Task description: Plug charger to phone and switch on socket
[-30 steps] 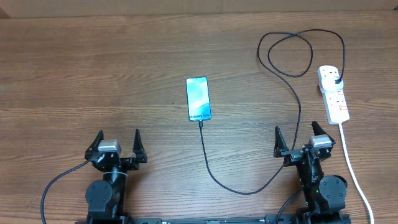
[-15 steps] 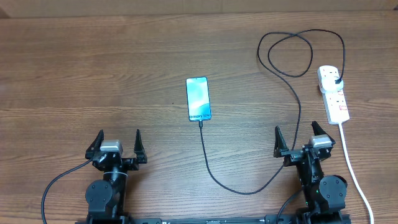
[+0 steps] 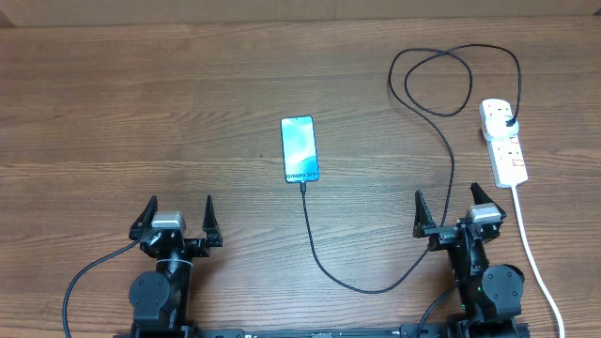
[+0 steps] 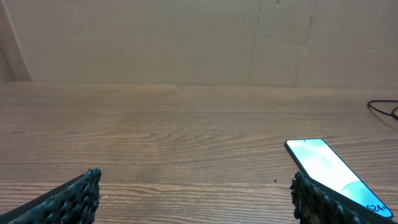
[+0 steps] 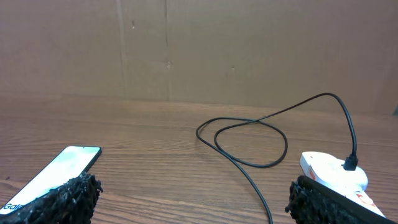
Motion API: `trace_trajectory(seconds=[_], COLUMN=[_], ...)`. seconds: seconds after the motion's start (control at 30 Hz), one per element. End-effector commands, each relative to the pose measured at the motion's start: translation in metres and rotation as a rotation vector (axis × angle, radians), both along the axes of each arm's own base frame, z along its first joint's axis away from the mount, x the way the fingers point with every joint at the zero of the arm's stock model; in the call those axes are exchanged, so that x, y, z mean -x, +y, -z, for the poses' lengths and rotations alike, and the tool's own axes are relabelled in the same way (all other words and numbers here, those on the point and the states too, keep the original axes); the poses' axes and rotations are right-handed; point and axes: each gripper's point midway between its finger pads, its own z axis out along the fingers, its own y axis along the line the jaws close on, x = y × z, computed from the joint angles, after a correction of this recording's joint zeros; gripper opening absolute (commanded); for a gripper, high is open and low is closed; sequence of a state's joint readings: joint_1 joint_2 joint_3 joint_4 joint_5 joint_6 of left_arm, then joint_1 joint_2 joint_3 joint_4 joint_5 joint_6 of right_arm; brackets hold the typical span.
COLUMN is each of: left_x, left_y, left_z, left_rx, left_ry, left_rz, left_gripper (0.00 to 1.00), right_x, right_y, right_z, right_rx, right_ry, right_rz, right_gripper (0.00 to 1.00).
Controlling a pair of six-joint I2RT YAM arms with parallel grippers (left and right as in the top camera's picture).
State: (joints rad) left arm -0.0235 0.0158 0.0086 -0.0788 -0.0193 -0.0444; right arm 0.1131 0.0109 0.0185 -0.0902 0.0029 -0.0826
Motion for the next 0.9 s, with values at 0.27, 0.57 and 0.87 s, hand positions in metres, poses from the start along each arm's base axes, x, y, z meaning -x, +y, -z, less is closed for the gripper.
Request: trace_trajectory(seconds=[0.27,0.57,0.87], left_x=[0.0003,0.0003,0.0003], left_y=[0.0008,0.0008,0.0008], left_z=[-0.0012,-0.0012,-0.0012], left_rx=[-0.021,-0.021,-0.021], left_ry=[-0.009,-0.009,-0.009], left_rz=[0.002,0.002,0.002], left_gripper=[1.00,1.00,1.00], right_x=[0.0001,-0.0001,-0.0001], right_y=[0.0019,0.0006,0.0006], right_z=[0.0018,0.0017,0.0017], right_rx=[0.004,0.004,0.004], right_ry=[-0.004,-0.005,-0.005], right_rz=[-0.009,-0.002,-0.002], right_gripper=[1.00,1.00,1.00])
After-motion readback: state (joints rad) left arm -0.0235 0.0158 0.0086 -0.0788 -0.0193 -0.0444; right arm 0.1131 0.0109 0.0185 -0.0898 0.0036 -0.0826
